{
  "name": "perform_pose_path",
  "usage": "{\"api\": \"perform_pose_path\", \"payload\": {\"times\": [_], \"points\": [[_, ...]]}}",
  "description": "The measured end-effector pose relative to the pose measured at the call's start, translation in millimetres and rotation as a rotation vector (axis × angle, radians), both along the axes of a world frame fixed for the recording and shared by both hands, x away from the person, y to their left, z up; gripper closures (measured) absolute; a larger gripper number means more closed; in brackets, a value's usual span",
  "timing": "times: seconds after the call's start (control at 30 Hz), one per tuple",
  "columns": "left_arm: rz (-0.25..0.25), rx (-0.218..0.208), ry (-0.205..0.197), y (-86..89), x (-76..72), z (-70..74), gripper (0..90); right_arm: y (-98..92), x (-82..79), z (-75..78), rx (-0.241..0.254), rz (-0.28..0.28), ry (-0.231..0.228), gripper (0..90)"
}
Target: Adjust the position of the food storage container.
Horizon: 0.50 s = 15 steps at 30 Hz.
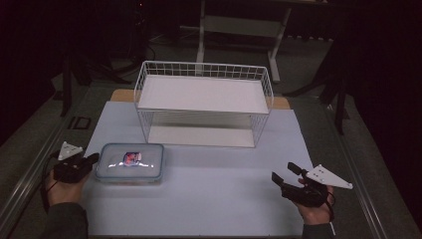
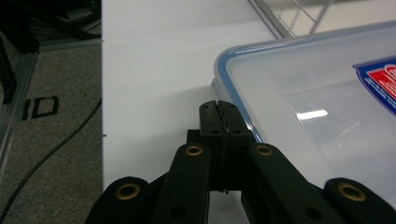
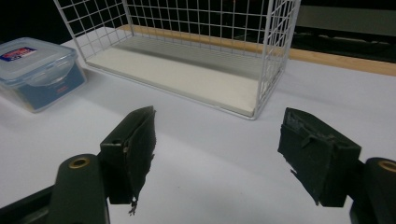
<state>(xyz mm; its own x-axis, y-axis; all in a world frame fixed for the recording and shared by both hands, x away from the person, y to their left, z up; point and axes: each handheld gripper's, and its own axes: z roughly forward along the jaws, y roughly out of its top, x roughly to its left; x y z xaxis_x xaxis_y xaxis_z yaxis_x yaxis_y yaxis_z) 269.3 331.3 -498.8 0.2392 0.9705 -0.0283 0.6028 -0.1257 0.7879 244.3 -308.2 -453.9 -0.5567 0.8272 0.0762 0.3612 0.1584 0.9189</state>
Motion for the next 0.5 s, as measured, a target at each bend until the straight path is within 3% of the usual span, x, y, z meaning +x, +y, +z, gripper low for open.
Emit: {"api": "perform_pose_path", "payload": {"times": [0.07,0.3,0.5], "points": [[-0.022,-0.012,0.007,-5.8,-1.1,-1.2,90.0,0.8,0.6,0.3,-0.002,0.006,-0.002,26.9],[-0.123,0.027,0.014,-44.9,3.6,0.9,89.9,5.4,4.1,0.0,-0.006,0.023,0.001,27.0],[-0.164,0.029,0.012,-79.1,8.5,0.8,89.9,8.2,4.3,-0.7,-0.014,0.031,0.002,27.0]]}}
